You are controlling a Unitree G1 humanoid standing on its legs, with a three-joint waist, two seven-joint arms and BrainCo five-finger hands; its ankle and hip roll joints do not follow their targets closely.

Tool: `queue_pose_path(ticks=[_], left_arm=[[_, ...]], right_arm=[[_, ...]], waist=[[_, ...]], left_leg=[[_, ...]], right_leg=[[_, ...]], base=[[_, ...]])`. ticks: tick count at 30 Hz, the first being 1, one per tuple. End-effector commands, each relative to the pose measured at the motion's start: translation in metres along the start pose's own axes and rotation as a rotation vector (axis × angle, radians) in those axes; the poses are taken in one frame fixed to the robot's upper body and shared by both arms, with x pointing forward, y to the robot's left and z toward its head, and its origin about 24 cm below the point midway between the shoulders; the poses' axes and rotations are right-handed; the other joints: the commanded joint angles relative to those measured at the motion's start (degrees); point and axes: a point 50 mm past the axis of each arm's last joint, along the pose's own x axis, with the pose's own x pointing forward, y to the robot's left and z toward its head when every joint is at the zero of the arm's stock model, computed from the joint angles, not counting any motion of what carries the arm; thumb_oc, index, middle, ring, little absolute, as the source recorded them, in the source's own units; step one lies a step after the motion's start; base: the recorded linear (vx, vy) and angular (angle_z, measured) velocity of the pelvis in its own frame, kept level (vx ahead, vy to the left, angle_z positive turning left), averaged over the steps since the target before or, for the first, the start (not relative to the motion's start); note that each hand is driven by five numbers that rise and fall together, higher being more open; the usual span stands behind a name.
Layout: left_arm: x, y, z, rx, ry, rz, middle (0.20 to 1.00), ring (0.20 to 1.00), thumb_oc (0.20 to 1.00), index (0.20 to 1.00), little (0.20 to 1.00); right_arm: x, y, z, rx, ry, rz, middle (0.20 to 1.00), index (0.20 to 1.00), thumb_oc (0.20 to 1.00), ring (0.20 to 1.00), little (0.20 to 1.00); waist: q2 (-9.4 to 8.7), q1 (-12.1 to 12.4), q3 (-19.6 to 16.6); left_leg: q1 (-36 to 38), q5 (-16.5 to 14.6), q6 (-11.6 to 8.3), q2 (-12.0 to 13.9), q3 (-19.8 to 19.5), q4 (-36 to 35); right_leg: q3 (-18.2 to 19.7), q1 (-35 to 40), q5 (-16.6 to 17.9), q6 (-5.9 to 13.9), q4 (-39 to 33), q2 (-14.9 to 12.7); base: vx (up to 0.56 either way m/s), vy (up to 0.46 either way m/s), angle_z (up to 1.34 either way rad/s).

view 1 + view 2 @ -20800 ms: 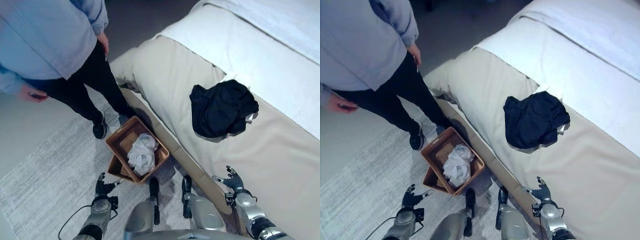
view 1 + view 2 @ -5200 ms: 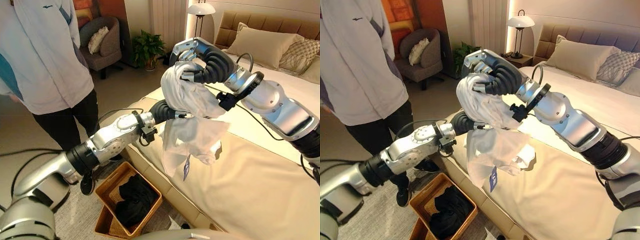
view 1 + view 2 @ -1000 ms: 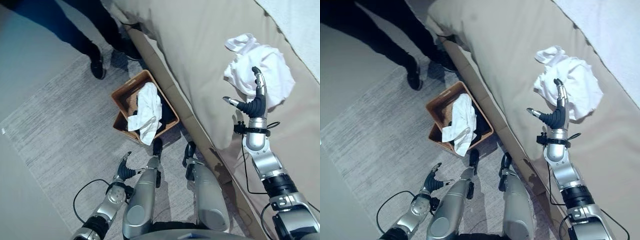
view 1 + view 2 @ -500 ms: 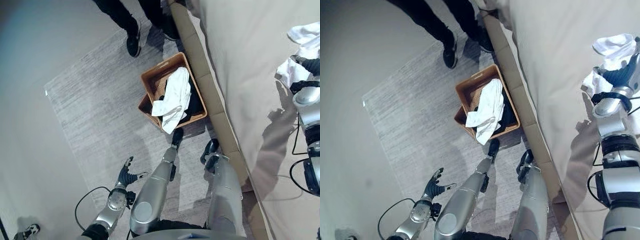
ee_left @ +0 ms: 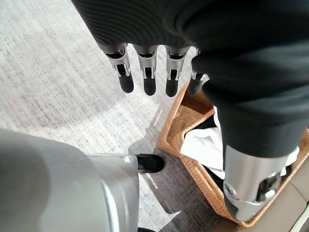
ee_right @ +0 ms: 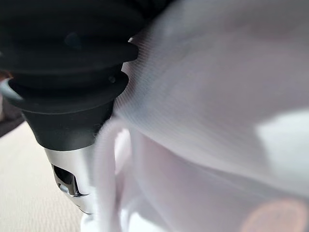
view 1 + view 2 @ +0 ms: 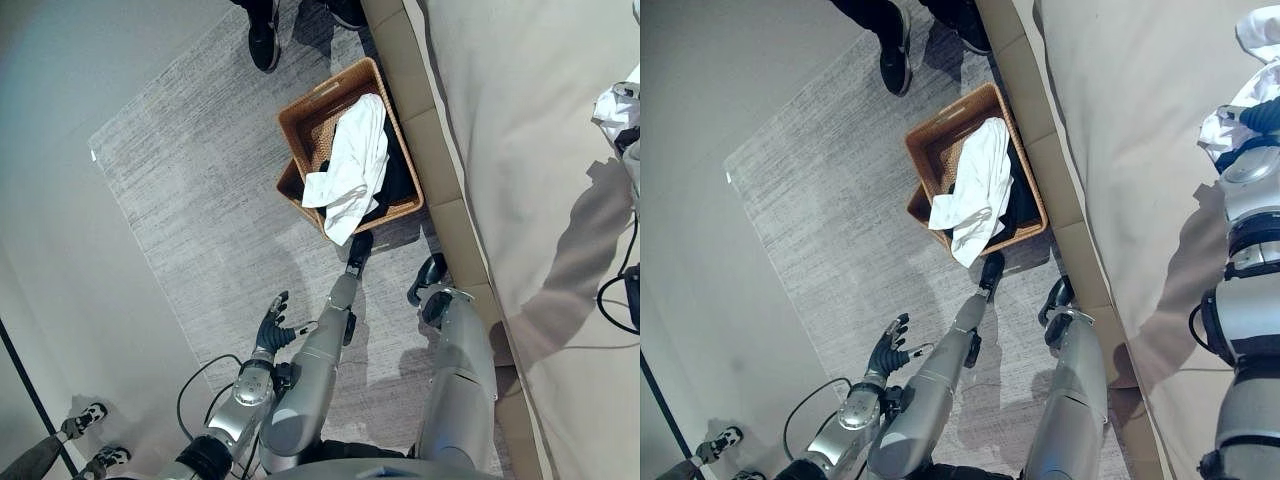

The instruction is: Pick up clothes into the bucket

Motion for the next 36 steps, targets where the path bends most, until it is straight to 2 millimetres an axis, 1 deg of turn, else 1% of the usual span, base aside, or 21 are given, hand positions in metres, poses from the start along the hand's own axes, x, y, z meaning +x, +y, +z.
queue_pose_path(ticks=[1, 2, 8, 11, 12, 14, 15, 16, 17, 18, 20, 21, 22, 26, 28, 29, 32, 33, 34, 35, 36], left_arm=[[-0.004, -0.009, -0.008, -0.014, 0.048, -0.066, 1.0, 1.0, 1.0, 1.0, 1.0], [-0.004, -0.01, -0.009, -0.023, 0.055, -0.068, 1.0, 1.0, 1.0, 1.0, 1.0], [-0.002, -0.012, -0.011, -0.034, 0.076, -0.083, 1.0, 1.0, 1.0, 1.0, 1.0], [0.003, -0.01, -0.011, -0.017, 0.078, -0.068, 1.0, 1.0, 1.0, 1.0, 1.0], [0.003, -0.01, -0.011, -0.017, 0.078, -0.068, 1.0, 1.0, 1.0, 1.0, 1.0], [0.007, 0.0, -0.007, -0.007, 0.057, -0.033, 1.0, 1.0, 1.0, 1.0, 1.0], [0.007, 0.0, -0.007, -0.007, 0.058, -0.032, 1.0, 1.0, 1.0, 1.0, 1.0], [0.01, 0.007, -0.005, 0.0, 0.048, -0.007, 1.0, 1.0, 1.0, 1.0, 1.0], [0.01, 0.007, -0.005, 0.0, 0.049, -0.007, 1.0, 1.0, 1.0, 1.0, 1.0], [0.01, 0.014, -0.005, 0.004, 0.043, 0.014, 1.0, 1.0, 1.0, 1.0, 1.0], [0.01, 0.018, -0.006, 0.006, 0.046, 0.026, 1.0, 1.0, 1.0, 1.0, 1.0], [0.009, 0.027, -0.005, 0.001, 0.04, 0.057, 1.0, 1.0, 1.0, 1.0, 1.0], [0.01, 0.031, -0.005, 0.01, 0.035, 0.067, 1.0, 1.0, 1.0, 1.0, 1.0], [0.011, 0.049, 0.008, 0.024, -0.025, 0.115, 1.0, 1.0, 1.0, 1.0, 1.0], [0.01, 0.052, 0.011, 0.024, -0.043, 0.117, 1.0, 1.0, 1.0, 1.0, 1.0], [0.011, 0.058, 0.028, 0.024, -0.119, 0.122, 1.0, 1.0, 1.0, 1.0, 1.0], [0.012, 0.069, 0.064, 0.013, -0.267, 0.123, 1.0, 1.0, 1.0, 1.0, 1.0], [0.012, 0.069, 0.064, 0.014, -0.267, 0.123, 1.0, 1.0, 1.0, 1.0, 1.0], [0.012, 0.071, 0.079, -0.001, -0.329, 0.109, 1.0, 1.0, 1.0, 1.0, 1.0], [0.01, 0.076, 0.11, -0.003, -0.443, 0.077, 1.0, 1.0, 1.0, 1.0, 1.0], [0.009, 0.078, 0.124, -0.012, -0.494, 0.061, 1.0, 1.0, 1.0, 1.0, 1.0]], right_arm=[[0.008, -0.029, -0.031, -0.076, 0.11, 0.043, 0.448, 0.448, 0.448, 0.448, 0.448], [0.008, -0.03, -0.032, -0.078, 0.117, 0.045, 0.2, 0.2, 0.2, 0.2, 0.2], [0.011, -0.035, -0.027, -0.068, 0.099, 0.062, 0.2, 0.2, 0.2, 0.2, 0.2], [0.015, -0.04, -0.008, 0.006, 0.036, 0.011, 0.2, 0.2, 0.2, 0.2, 0.2], [0.015, -0.04, -0.008, 0.006, 0.036, 0.011, 0.2, 0.2, 0.2, 0.2, 0.2], [0.018, -0.047, 0.024, 0.091, -0.088, -0.017, 0.2, 0.2, 0.2, 0.2, 0.2], [0.017, -0.047, 0.024, 0.091, -0.088, -0.017, 0.2, 0.2, 0.2, 0.2, 0.2], [0.018, -0.052, 0.041, 0.128, -0.146, -0.029, 0.2, 0.2, 0.2, 0.2, 0.2], [0.018, -0.052, 0.041, 0.128, -0.147, -0.028, 0.2, 0.2, 0.2, 0.2, 0.2], [0.019, -0.055, 0.056, 0.147, -0.195, -0.026, 0.2, 0.2, 0.2, 0.2, 0.2], [0.019, -0.057, 0.062, 0.159, -0.211, -0.028, 0.2, 0.2, 0.2, 0.2, 0.2], [0.017, -0.06, 0.078, 0.185, -0.273, -0.035, 0.2, 0.2, 0.2, 0.2, 0.2], [0.016, -0.062, 0.084, 0.195, -0.298, -0.044, 0.2, 0.2, 0.2, 0.2, 0.2], [0.005, -0.071, 0.117, 0.248, -0.457, -0.094, 0.2, 0.2, 0.2, 0.2, 0.2], [0.004, -0.07, 0.116, 0.255, -0.465, -0.095, 0.2, 0.2, 0.2, 0.2, 0.2], [-0.004, -0.072, 0.129, 0.278, -0.537, -0.118, 0.2, 0.2, 0.2, 0.2, 0.2], [-0.019, -0.073, 0.14, 0.347, -0.638, -0.142, 0.2, 0.2, 0.2, 0.2, 0.2], [-0.019, -0.073, 0.139, 0.347, -0.637, -0.142, 0.2, 0.2, 0.2, 0.2, 0.2], [-0.022, -0.075, 0.142, 0.377, -0.656, -0.144, 0.2, 0.2, 0.2, 0.2, 0.2], [-0.03, -0.068, 0.145, 0.404, -0.687, -0.113, 0.2, 0.2, 0.2, 0.2, 0.2], [-0.034, -0.064, 0.147, 0.417, -0.705, -0.084, 0.2, 0.2, 0.2, 0.2, 0.2]], waist=[[2.89, -1.48, -0.5], [2.85, -1.53, -0.5], [2.48, -2.09, -0.5], [1.63, -2.7, -0.5], [1.66, -2.69, -0.5], [-0.09, -3.5, -0.5], [-0.05, -3.53, -0.5], [-0.89, -3.62, -0.5], [-0.84, -3.63, -0.5], [-2.07, -4.13, -0.5], [-2.74, -4.31, -0.5], [-4.22, -4.93, -0.5], [-4.99, -5.26, -0.5], [-7.21, -6.35, -0.54], [-7.4, -6.37, -1.32], [-8.08, -6.87, -2.82], [-8.92, -7.3, -5.53], [-8.95, -7.26, -5.59], [-9.08, -7.46, -6.48], [-9.7, -7.67, -8.32], [-9.96, -7.8, -9.3]], left_leg=[[1.64, -2.29, -1.18, 4.47, 0.26, -0.6], [1.75, -2.32, -1.13, 4.49, 0.39, -0.63], [3.08, -2.65, -1.04, 4.4, 0.97, -0.43], [5.11, -2.9, -1.18, 4.66, 1.47, -0.18], [5.17, -2.9, -1.18, 4.7, 1.46, -0.21], [7.57, -3.22, -1.56, 5.24, 2.07, -0.28], [7.66, -3.21, -1.56, 5.29, 2.06, -0.32], [7.83, -2.2, -1.62, 5.91, 2.46, 0.12], [7.89, -2.2, -1.62, 5.96, 2.45, 0.09], [10.16, -2.73, -1.76, 6.32, 3.02, 0.26], [11.32, -3.04, -1.74, 6.6, 3.27, 0.43], [13.43, -3.66, -1.68, 6.96, 4.05, 0.59], [14.95, -4.07, -1.68, 7.11, 4.49, 0.67], [20.72, -5.62, -1.36, 7.7, 5.8, 0.79], [21.42, -5.74, -1.19, 7.77, 6.08, 0.76], [23.12, -6.76, -1.07, 7.66, 6.67, 0.89], [24.89, -8.15, -0.7, 7.67, 7.66, 1.61], [24.85, -8.12, -0.7, 7.68, 7.67, 1.59], [25.9, -9.05, -0.61, 7.6, 8.14, 1.88], [27.27, -9.45, -0.52, 7.76, 8.95, 1.63], [27.97, -9.65, -0.46, 7.94, 9.33, 1.41]], right_leg=[[5.25, 1.34, 1.53, 6.87, -1.28, -0.4], [5.51, 1.27, 1.61, 6.85, -1.27, -0.31], [6.14, 2.62, 2.4, 6.92, -2.55, 0.09], [6.42, 5.43, 3.4, 7.01, -4.59, 0.8], [6.38, 5.54, 3.44, 7.02, -4.7, 0.85], [6.26, 8.81, 4.58, 7.16, -7.37, 1.67], [6.21, 8.96, 4.63, 7.16, -7.53, 1.74], [5.43, 10.29, 7.83, 6.84, -10.02, 2.49], [5.4, 10.4, 7.88, 6.84, -10.14, 2.55], [5.45, 13.88, 9.03, 7.07, -12.85, 3.37], [5.5, 15.32, 9.52, 7.12, -13.85, 3.79], [5.76, 18.14, 10.52, 7.34, -16.07, 4.54], [5.89, 20.08, 10.93, 7.51, -17.16, 4.97], [6.45, 27.58, 12.5, 8.14, -21.49, 6.19], [6.53, 28.61, 13.23, 8.26, -22.59, 6.42], [6.75, 30.7, 13.19, 8.56, -23.71, 6.63], [7.68, 33.25, 14.26, 8.97, -26.2, 6.99], [7.68, 33.23, 14.33, 8.97, -26.29, 7.01], [7.81, 34.33, 14.05, 9.12, -26.92, 7.05], [8.5, 36.13, 15.1, 9.42, -29.51, 7.39], [8.78, 37.0, 15.41, 9.54, -30.43, 7.57]], base=[[0.0, -0.008, -0.03], [-0.01, 0.0, -0.04], [-0.02, 0.002, -0.05], [-0.03, 0.029, -0.09], [-0.06, 0.049, -0.06], [-0.05, 0.037, -0.1], [-0.13, 0.071, -0.23], [-0.11, 0.063, -0.23], [-0.13, 0.093, -0.28], [-0.03, 0.043, -0.28], [-0.02, 0.048, -0.31], [0.01, 0.058, -0.24], [0.02, 0.072, -0.22], [0.02, 0.052, -0.35], [0.05, 0.06, -0.21], [0.08, 0.086, -0.2], [0.06, 0.082, -0.16], [0.04, 0.055, -0.27], [0.09, 0.079, -0.21], [0.11, 0.098, -0.27], [0.11, 0.084, -0.28]])
